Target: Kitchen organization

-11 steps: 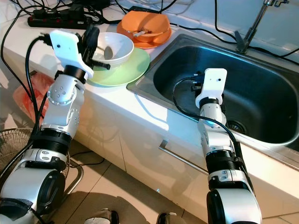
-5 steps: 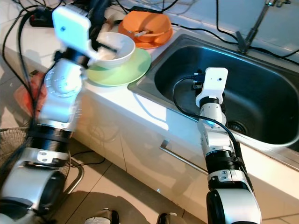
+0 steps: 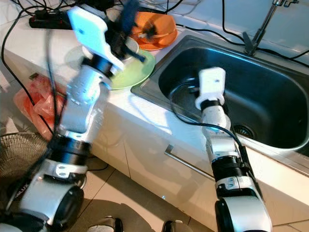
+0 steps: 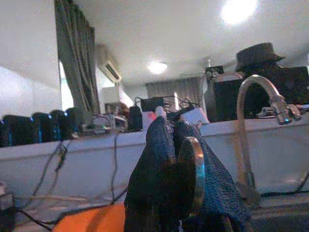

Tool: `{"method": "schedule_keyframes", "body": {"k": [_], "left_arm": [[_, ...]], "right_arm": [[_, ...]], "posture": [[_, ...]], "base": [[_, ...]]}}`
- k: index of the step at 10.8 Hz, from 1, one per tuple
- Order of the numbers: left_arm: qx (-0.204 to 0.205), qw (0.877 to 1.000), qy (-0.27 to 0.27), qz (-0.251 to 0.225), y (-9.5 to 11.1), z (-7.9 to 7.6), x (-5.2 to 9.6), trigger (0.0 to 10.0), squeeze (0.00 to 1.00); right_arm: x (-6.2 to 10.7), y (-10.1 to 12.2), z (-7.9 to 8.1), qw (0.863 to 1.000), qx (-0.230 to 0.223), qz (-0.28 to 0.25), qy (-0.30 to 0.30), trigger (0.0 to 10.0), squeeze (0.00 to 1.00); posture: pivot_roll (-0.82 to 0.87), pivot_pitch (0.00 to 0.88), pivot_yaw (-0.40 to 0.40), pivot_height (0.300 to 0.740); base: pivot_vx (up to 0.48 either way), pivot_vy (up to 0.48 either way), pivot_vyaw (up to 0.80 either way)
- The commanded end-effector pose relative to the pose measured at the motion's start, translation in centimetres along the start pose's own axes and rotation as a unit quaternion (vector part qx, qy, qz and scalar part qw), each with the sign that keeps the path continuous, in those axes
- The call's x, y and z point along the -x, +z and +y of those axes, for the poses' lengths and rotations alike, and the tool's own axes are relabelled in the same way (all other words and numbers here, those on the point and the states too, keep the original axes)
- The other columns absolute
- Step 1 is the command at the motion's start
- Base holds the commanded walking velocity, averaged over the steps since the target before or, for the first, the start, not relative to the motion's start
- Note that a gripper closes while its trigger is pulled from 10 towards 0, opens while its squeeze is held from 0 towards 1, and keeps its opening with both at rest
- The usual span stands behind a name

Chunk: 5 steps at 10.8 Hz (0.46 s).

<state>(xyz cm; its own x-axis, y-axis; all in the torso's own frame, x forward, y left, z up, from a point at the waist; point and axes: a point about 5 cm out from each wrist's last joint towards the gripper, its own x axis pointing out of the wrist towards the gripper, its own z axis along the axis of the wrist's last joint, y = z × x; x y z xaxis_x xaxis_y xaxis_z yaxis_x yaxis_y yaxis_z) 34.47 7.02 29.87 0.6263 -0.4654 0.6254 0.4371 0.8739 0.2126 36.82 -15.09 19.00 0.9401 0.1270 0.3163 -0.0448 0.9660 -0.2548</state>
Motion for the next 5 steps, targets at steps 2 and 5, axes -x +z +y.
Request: {"method": "schedule_keyframes", "body": {"k": [2, 5], "left_arm": [[0.031, 0.999, -0.015, 0.008, -0.2, -0.9, 0.2, 10.0, 0.0], [0.04, 0.999, -0.019, 0.013, -0.3, -1.1, 0.3, 10.0, 0.0]], "right_arm": [[0.0, 1.3, 0.6, 0.997, 0.048, -0.044, 0.044, 10.0, 0.0], [0.4, 1.5, 1.3, 0.995, 0.05, -0.06, 0.067, 10.0, 1.0]], "posture": [[0.05, 0.085, -0.049, 0.74], [0.05, 0.087, -0.044, 0.74]], "base": [[0.0, 0.0, 0.0], [0.0, 0.0, 0.0]]}}
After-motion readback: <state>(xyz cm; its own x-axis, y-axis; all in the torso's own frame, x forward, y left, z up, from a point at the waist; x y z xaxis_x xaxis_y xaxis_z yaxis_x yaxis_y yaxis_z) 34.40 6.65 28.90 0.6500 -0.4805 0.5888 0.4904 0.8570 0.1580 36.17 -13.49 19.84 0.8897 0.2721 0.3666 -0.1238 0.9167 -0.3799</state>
